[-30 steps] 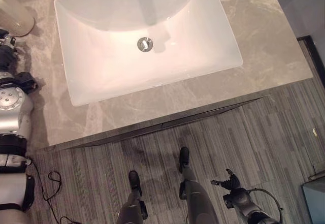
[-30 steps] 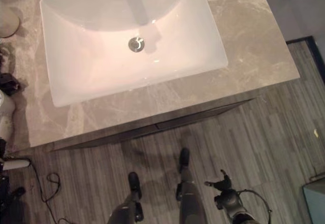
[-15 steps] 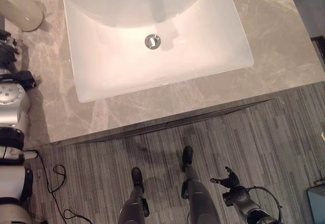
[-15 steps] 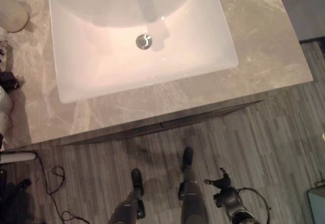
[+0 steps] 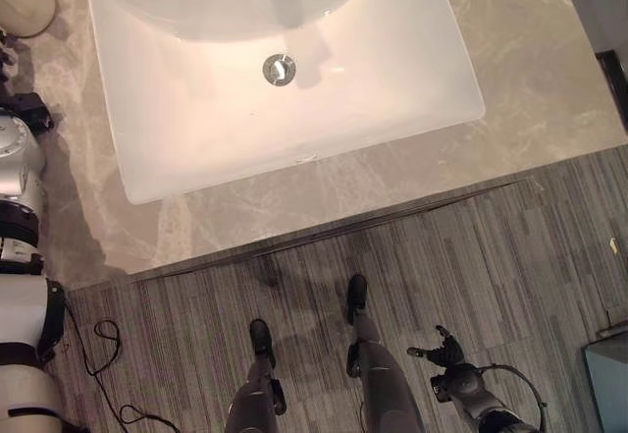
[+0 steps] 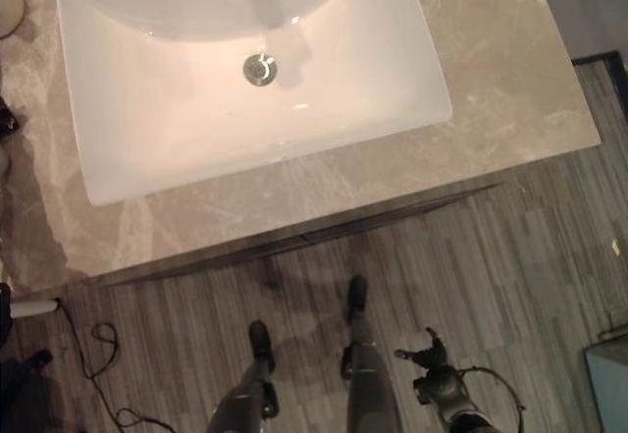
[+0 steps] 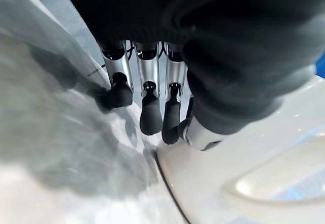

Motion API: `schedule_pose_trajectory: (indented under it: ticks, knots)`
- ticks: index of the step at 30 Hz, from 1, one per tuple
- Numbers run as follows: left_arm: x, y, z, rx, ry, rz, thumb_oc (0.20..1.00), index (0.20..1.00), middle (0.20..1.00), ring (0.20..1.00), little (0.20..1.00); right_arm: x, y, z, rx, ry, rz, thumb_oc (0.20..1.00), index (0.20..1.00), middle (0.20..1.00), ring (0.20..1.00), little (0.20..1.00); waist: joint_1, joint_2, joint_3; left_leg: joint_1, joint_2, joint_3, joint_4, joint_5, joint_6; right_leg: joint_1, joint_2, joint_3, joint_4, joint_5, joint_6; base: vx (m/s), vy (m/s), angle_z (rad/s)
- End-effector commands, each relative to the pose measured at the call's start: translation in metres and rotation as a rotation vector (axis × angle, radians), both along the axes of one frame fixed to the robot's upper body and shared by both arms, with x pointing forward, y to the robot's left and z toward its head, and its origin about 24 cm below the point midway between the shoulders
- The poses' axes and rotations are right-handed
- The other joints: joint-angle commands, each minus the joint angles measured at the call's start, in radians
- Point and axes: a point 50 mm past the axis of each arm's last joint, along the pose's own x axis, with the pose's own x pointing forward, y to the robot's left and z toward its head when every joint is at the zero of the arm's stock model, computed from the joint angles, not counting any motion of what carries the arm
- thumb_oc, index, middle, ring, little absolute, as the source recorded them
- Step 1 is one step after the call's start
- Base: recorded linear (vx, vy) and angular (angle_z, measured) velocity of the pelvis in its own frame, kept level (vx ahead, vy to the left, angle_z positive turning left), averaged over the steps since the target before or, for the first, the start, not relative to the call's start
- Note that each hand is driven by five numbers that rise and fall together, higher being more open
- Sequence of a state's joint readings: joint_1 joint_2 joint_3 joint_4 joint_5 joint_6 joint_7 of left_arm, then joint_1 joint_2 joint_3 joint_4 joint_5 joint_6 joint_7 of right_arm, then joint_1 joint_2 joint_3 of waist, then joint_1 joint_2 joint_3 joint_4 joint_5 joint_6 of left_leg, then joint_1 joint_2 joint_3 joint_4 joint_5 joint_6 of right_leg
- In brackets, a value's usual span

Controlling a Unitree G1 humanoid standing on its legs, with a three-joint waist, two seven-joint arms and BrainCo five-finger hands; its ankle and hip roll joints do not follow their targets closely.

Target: Put brush and paste in cup on sink, flatten towel.

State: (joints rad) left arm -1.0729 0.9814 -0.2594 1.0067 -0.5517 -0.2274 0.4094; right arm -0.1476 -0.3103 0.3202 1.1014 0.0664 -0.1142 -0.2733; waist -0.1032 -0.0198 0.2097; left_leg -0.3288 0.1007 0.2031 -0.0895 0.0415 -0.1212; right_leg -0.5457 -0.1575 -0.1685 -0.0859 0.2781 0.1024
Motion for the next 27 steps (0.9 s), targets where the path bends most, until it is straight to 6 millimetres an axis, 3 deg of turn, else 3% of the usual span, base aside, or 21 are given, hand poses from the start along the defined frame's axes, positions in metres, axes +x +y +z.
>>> schedule_pose_trajectory:
  ticks: [1, 7, 16, 27]
  knots:
    - [-0.018, 0.018, 0.036, 0.028, -0.070, 0.090, 0.200, 0.200, 0.200, 0.200, 0.200, 0.012, -0.005, 0.010, 0.013, -0.064, 0.005, 1.000, 1.000, 1.000, 1.000, 1.000, -0.023, 0.013, 0.023, -0.061, -0.025, -0.038, 0.002, 0.064, 0.023, 0.128, -0.035, 0.020, -0.001, -0.041, 0.128, 0.00, 0.000, 0.00]
    - [-0.014, 0.013, 0.045, 0.031, -0.074, 0.113, 0.200, 0.200, 0.200, 0.200, 0.200, 0.014, 0.000, 0.013, 0.038, -0.099, 0.023, 1.000, 1.000, 1.000, 1.000, 1.000, -0.038, 0.003, 0.020, -0.080, -0.021, -0.032, 0.002, 0.064, 0.026, 0.097, -0.030, 0.040, -0.001, -0.033, 0.128, 0.01, 0.015, -0.05]
    - [-0.004, -0.014, 0.075, 0.078, -0.140, 0.057, 0.200, 0.200, 0.200, 0.200, 0.200, 0.005, 0.000, 0.010, 0.051, -0.092, 0.025, 1.000, 1.000, 1.000, 1.000, 1.000, -0.064, 0.001, 0.008, -0.106, -0.029, -0.034, 0.002, 0.063, 0.030, 0.063, -0.036, 0.056, -0.001, -0.021, 0.133, 0.00, 0.009, -0.03]
    - [0.003, -0.033, 0.096, 0.099, -0.165, 0.014, 0.200, 0.200, 0.200, 0.200, 0.200, -0.002, 0.001, 0.009, 0.067, -0.095, 0.058, 1.000, 1.000, 1.000, 1.000, 1.000, -0.091, 0.000, -0.004, -0.136, -0.035, -0.024, 0.002, 0.061, 0.033, 0.020, -0.041, 0.077, -0.001, -0.005, 0.139, -0.01, 0.021, -0.03]
